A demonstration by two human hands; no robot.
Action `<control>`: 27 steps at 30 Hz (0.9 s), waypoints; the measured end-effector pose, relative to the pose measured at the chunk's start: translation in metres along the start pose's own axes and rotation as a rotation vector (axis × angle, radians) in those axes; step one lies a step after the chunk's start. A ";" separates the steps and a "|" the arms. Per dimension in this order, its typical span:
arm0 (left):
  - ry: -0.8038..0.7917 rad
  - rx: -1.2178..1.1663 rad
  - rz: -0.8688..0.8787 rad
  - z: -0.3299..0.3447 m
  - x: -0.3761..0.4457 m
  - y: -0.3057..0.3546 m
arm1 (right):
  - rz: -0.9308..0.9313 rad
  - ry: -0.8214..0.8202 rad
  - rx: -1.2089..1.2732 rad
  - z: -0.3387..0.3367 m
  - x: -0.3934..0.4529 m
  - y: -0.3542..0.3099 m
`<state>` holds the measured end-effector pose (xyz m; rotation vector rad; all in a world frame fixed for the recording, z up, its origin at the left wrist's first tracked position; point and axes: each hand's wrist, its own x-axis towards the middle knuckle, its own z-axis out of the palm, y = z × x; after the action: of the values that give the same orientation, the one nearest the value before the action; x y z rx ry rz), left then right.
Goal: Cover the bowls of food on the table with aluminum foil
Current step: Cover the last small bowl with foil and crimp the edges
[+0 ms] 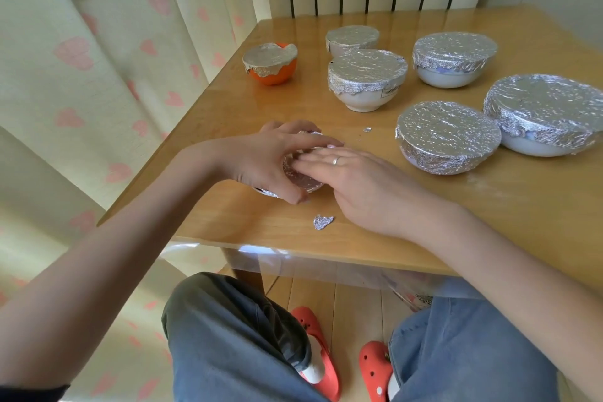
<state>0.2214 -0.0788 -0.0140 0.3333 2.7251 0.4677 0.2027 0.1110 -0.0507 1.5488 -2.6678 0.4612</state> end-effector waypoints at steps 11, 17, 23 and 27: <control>-0.006 0.035 -0.006 -0.006 -0.005 -0.008 | 0.230 0.486 0.353 -0.003 -0.020 0.017; 0.055 -0.014 -0.054 0.001 -0.012 -0.018 | 0.212 0.205 0.064 -0.001 -0.006 0.010; 0.109 0.039 -0.078 0.016 -0.011 -0.013 | 0.250 0.081 -0.171 0.001 0.005 0.006; 0.122 0.046 -0.067 0.017 -0.010 -0.012 | 0.269 0.060 -0.261 -0.001 0.006 0.005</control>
<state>0.2348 -0.0880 -0.0307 0.2312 2.8592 0.4202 0.1956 0.1085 -0.0501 1.0983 -2.7649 0.1507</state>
